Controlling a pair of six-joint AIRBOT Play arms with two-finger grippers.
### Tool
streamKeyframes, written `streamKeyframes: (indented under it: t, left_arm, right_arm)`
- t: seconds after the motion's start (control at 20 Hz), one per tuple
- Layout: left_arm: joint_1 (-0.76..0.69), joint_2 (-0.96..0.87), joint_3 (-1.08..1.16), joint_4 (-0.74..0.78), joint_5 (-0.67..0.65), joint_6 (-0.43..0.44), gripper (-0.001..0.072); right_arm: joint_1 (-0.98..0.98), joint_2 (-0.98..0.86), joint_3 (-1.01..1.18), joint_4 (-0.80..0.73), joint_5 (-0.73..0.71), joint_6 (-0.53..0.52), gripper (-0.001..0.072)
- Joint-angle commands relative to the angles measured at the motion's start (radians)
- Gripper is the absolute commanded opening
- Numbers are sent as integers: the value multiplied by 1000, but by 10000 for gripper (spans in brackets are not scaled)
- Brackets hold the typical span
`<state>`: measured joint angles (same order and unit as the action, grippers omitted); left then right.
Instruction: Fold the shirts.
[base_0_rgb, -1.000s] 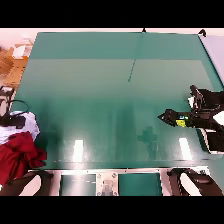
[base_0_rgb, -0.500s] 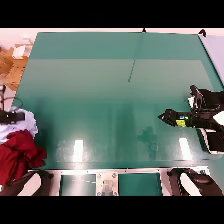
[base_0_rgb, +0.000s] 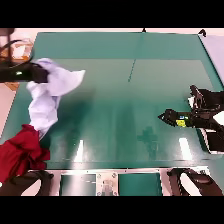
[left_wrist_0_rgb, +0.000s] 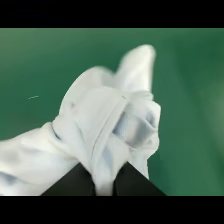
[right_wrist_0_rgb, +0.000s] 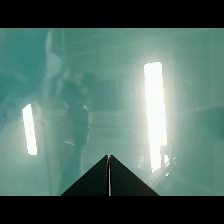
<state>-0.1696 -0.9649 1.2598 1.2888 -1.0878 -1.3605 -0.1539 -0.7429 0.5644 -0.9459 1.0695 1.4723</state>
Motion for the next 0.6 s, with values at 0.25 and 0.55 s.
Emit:
streamKeyframes:
  t: [0.25,0.55]
  left_arm:
    - [-423,-369,39,-401,184,95,22]
    - [-399,-512,50,-551,186,146,699]
  right_arm:
    - [0,0,2,0,0,0,20]
    - [0,0,2,0,0,0,308]
